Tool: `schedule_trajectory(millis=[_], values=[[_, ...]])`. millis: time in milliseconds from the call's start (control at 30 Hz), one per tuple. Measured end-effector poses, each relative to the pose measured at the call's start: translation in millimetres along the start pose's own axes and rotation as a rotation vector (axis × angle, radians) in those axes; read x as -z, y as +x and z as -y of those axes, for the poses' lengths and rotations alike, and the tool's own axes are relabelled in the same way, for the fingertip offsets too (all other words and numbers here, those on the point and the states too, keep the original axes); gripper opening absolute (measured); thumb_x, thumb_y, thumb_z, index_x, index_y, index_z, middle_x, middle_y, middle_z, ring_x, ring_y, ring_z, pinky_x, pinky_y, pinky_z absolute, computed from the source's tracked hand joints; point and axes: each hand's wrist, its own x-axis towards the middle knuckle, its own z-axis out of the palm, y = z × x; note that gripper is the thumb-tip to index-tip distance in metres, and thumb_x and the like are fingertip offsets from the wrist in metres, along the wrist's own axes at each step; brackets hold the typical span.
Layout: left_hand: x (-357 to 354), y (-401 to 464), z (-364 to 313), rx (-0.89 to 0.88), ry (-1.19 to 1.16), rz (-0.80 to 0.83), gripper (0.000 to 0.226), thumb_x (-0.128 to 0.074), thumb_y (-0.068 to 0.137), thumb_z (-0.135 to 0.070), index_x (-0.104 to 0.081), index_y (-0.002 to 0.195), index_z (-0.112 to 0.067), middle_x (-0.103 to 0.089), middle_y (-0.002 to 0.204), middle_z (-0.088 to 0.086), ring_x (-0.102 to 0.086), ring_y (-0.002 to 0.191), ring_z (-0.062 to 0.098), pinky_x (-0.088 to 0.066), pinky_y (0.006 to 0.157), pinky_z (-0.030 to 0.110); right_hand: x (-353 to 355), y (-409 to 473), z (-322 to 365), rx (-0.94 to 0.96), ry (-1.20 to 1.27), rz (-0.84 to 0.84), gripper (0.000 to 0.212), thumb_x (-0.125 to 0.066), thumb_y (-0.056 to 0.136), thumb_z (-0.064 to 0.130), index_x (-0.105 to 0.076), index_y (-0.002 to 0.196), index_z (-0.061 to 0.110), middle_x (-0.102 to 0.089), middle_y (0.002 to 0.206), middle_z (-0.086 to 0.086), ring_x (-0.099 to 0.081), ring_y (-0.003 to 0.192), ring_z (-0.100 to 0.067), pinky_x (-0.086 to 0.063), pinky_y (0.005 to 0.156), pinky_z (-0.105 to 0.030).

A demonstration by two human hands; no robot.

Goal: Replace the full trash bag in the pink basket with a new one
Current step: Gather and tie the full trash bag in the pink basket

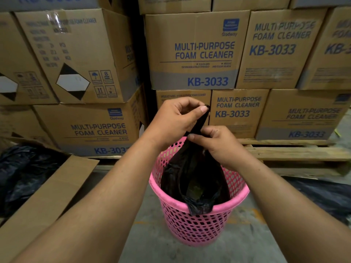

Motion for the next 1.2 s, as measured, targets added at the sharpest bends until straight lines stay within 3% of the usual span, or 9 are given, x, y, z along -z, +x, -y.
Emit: schedule_trajectory(millis=[133, 267, 367, 500, 600, 700, 800, 1000, 1200], values=[[6.3, -1.7, 9.2, 0.012, 0.055, -0.094, 0.02, -0.067, 0.092, -0.036, -0.077, 0.099, -0.019, -0.076, 0.096, -0.004, -0.07, 0.097, 0.01, -0.055, 0.094, 0.039, 5.6, 5.0, -4.2, -0.031, -0.004, -0.134, 0.012, -0.067, 0.09, 0.02, -0.077, 0.09, 0.014, -0.075, 0.087, -0.007, -0.069, 0.079, -0.019, -0.056, 0.08, -0.044], [12.6, -11.0, 28.3, 0.109, 0.178, -0.047, 0.025, -0.074, 0.08, -0.052, -0.076, 0.089, -0.029, -0.072, 0.081, 0.001, -0.064, 0.067, 0.008, -0.058, 0.076, 0.038, 10.2, 6.7, -3.7, -0.046, -0.09, -0.184, 0.03, -0.068, 0.081, 0.045, -0.076, 0.09, 0.017, -0.074, 0.085, -0.015, -0.067, 0.078, -0.026, -0.052, 0.082, -0.06], [9.9, -14.8, 35.3, 0.129, 0.216, -0.023, 0.026, -0.078, 0.075, -0.054, -0.075, 0.092, -0.034, -0.071, 0.08, 0.0, -0.065, 0.065, 0.015, -0.057, 0.07, 0.035, 13.3, 8.2, -2.1, -0.037, -0.137, -0.213, 0.033, -0.067, 0.082, 0.045, -0.074, 0.085, 0.013, -0.071, 0.082, -0.022, -0.063, 0.073, -0.023, -0.053, 0.071, -0.054], [5.6, -13.3, 40.1, 0.112, 0.175, -0.077, 0.01, -0.077, 0.084, -0.031, -0.075, 0.088, -0.022, -0.073, 0.08, 0.007, -0.066, 0.071, 0.017, -0.057, 0.073, 0.035, 17.0, 9.7, -0.9, -0.01, -0.156, -0.26, 0.028, -0.068, 0.086, 0.038, -0.074, 0.085, 0.01, -0.072, 0.082, -0.021, -0.063, 0.07, -0.022, -0.051, 0.066, -0.043], [-4.5, -13.3, 52.4, 0.199, 0.136, -0.046, 0.01, -0.067, 0.093, -0.025, -0.066, 0.087, -0.017, -0.07, 0.073, 0.002, -0.064, 0.068, 0.015, -0.054, 0.072, 0.038, 19.5, 11.0, 2.2, -0.002, -0.199, -0.302, 0.044, -0.07, 0.079, 0.046, -0.07, 0.087, 0.002, -0.068, 0.083, -0.028, -0.057, 0.06, -0.021, -0.046, 0.06, -0.038], [-24.9, -16.8, 63.7, 0.277, -0.033, 0.064, 0.012, -0.05, 0.103, -0.02, -0.051, 0.091, -0.017, -0.068, 0.064, -0.007, -0.064, 0.055, 0.013, -0.047, 0.065, 0.03, 25.8, 12.7, 7.3, 0.001, -0.276, -0.31, 0.031, -0.07, 0.086, 0.032, -0.07, 0.081, 0.001, -0.07, 0.072, -0.021, -0.056, 0.054, -0.019, -0.047, 0.057, -0.042], [-44.6, -20.6, 65.6, 0.31, -0.186, 0.078, 0.012, -0.04, 0.106, -0.022, -0.044, 0.095, -0.019, -0.062, 0.059, 0.002, -0.061, 0.051, 0.018, -0.039, 0.054, 0.027, 31.4, 12.7, 7.8, 0.016, -0.332, -0.315, 0.031, -0.07, 0.087, 0.029, -0.07, 0.08, 0.0, -0.067, 0.077, -0.03, -0.056, 0.054, -0.021, -0.049, 0.056, -0.044], [-56.3, -18.0, 62.6, 0.29, -0.251, 0.008, 0.005, -0.049, 0.103, -0.02, -0.049, 0.103, -0.015, -0.063, 0.072, 0.0, -0.062, 0.051, 0.017, -0.039, 0.05, 0.025, 34.2, 14.6, 10.1, -0.008, -0.357, -0.344, 0.038, -0.07, 0.087, 0.026, -0.063, 0.076, -0.009, -0.057, 0.059, -0.019, -0.05, 0.041, -0.009, -0.039, 0.048, -0.025], [-51.9, -16.3, 62.4, 0.252, -0.171, -0.056, 0.011, -0.061, 0.097, -0.017, -0.053, 0.094, -0.01, -0.066, 0.069, 0.009, -0.061, 0.052, 0.02, -0.041, 0.048, 0.021, 33.6, 16.7, 6.4, -0.01, -0.269, -0.345, 0.04, -0.071, 0.087, 0.026, -0.061, 0.08, -0.013, -0.062, 0.066, -0.026, -0.055, 0.051, -0.022, -0.044, 0.055, -0.033]])
